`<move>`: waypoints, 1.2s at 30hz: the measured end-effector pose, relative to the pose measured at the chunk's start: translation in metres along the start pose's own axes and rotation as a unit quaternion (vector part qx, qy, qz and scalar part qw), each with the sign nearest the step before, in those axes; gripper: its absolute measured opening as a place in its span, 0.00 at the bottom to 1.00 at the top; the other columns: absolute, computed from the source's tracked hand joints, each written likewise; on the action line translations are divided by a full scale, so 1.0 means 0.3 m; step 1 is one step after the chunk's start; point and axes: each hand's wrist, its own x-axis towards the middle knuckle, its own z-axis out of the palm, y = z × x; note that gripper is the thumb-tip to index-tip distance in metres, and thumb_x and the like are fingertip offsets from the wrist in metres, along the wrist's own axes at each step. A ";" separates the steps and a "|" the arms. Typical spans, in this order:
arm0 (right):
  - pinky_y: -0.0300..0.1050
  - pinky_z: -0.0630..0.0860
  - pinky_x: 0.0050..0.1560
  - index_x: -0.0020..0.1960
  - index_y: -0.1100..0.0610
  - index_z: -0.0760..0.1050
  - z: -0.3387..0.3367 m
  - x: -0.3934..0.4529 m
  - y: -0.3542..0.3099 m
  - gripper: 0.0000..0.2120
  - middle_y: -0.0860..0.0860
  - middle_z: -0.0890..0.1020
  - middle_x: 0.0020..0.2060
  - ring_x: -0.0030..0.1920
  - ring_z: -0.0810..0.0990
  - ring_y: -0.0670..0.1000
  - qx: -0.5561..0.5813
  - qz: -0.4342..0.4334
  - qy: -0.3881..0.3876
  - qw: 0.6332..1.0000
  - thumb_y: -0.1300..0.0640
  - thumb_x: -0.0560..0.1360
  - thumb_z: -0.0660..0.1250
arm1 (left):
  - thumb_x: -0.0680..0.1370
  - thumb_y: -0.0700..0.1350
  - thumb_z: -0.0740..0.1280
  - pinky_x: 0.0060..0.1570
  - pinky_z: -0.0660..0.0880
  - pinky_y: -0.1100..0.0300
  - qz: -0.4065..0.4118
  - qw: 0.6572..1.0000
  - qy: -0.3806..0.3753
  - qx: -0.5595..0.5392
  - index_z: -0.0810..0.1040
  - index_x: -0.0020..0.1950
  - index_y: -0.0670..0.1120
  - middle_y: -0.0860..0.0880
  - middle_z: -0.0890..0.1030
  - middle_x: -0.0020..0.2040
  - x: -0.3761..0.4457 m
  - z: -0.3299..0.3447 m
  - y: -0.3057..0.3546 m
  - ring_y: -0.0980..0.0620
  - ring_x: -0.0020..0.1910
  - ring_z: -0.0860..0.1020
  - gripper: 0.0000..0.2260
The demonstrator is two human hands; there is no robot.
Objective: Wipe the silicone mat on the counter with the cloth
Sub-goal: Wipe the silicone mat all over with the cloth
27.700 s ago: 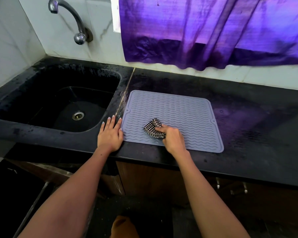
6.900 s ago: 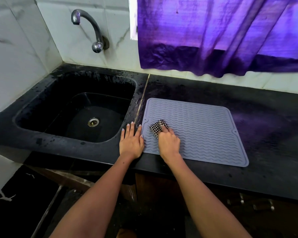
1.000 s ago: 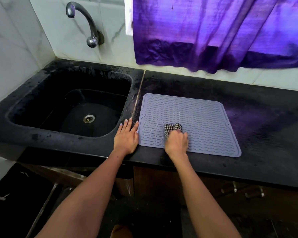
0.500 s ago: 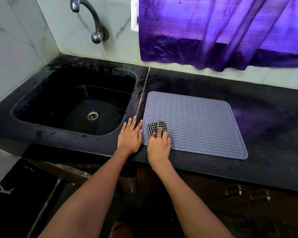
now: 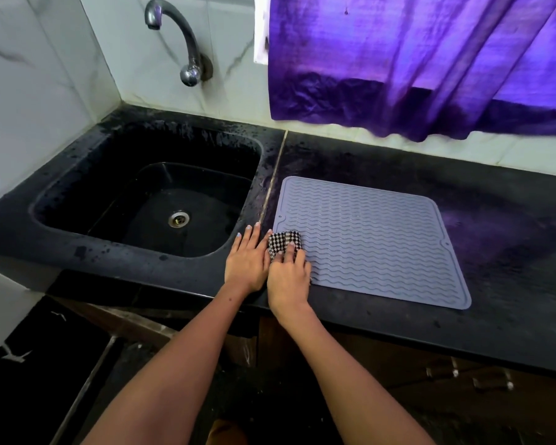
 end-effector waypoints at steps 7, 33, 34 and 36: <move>0.52 0.66 0.60 0.53 0.62 0.77 -0.098 0.106 0.036 0.11 0.58 0.76 0.59 0.61 0.67 0.59 0.089 0.037 0.037 0.995 0.57 0.77 0.61 | 0.83 0.49 0.49 0.76 0.43 0.52 -0.017 0.999 0.009 -0.027 0.56 0.77 0.48 0.46 0.50 0.79 0.012 -0.007 0.017 0.49 0.78 0.48 0.22; 0.53 0.62 0.65 0.64 0.58 0.72 -0.039 0.311 0.068 0.19 0.55 0.66 0.70 0.67 0.62 0.59 0.008 -0.012 0.030 0.999 0.54 0.74 0.66 | 0.82 0.48 0.46 0.75 0.39 0.54 0.016 1.000 0.001 0.001 0.48 0.78 0.44 0.45 0.46 0.79 0.104 0.012 0.018 0.50 0.78 0.44 0.24; 0.55 0.62 0.65 0.65 0.57 0.71 -0.027 0.307 0.069 0.21 0.55 0.65 0.71 0.68 0.61 0.59 0.000 -0.012 0.028 1.000 0.53 0.74 0.66 | 0.82 0.48 0.46 0.75 0.39 0.54 0.017 1.000 0.004 0.003 0.48 0.78 0.44 0.45 0.47 0.79 0.104 0.016 0.017 0.50 0.78 0.45 0.24; 0.57 0.63 0.64 0.65 0.57 0.71 -0.023 0.311 0.076 0.19 0.54 0.65 0.71 0.67 0.61 0.59 0.002 -0.014 0.034 0.999 0.55 0.75 0.64 | 0.82 0.48 0.46 0.76 0.39 0.54 0.018 1.000 0.011 0.004 0.48 0.78 0.44 0.45 0.47 0.79 0.103 0.022 0.016 0.50 0.78 0.44 0.24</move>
